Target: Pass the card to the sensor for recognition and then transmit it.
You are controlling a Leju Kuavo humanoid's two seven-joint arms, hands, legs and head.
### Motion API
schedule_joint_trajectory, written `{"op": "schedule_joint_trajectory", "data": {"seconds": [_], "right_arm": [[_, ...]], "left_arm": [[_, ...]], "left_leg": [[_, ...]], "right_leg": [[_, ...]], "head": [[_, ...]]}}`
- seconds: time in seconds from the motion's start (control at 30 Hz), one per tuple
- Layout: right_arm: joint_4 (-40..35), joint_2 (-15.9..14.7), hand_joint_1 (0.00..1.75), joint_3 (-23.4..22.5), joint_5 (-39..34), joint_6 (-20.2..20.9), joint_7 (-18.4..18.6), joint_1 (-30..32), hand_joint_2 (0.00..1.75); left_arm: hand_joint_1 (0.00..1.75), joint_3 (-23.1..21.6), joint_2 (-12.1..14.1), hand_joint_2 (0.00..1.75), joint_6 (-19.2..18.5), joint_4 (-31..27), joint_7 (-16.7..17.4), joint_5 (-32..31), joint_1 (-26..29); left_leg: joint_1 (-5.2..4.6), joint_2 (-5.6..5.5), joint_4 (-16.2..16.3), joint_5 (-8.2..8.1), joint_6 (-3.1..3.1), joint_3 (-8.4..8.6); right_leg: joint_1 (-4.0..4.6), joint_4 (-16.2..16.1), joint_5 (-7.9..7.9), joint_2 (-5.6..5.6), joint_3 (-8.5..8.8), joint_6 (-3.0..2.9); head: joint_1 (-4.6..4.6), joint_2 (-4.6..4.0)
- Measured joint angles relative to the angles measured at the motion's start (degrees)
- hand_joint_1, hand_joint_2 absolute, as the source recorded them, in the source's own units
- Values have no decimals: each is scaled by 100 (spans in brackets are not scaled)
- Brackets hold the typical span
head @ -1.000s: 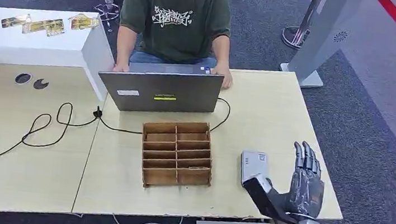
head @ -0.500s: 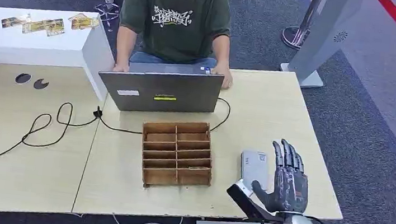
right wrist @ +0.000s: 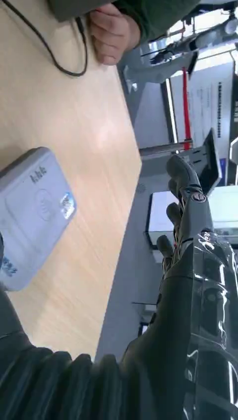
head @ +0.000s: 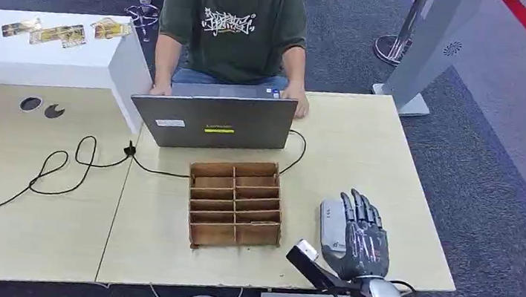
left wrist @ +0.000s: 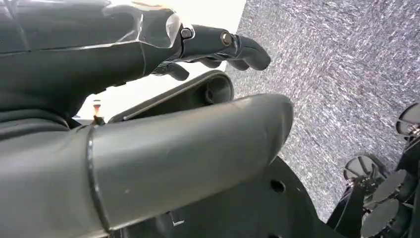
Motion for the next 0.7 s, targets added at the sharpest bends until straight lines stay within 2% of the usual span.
{"op": "schedule_joint_trajectory", "data": {"seconds": [0.3, 0.7], "right_arm": [[127, 39, 0, 304, -238, 288, 70, -98, 175], [46, 41, 0, 760, -478, 348, 166, -369, 175]], "left_arm": [[0, 2, 0, 0, 7, 0, 9, 26, 1], [0, 7, 0, 0, 4, 0, 19, 33, 3]], "left_leg": [[0, 0, 0, 0, 0, 0], [0, 0, 0, 0, 0, 0]], "right_leg": [[0, 1, 0, 0, 0, 0], [0, 1, 0, 0, 0, 0]], "head": [[2, 0], [2, 0]]}}
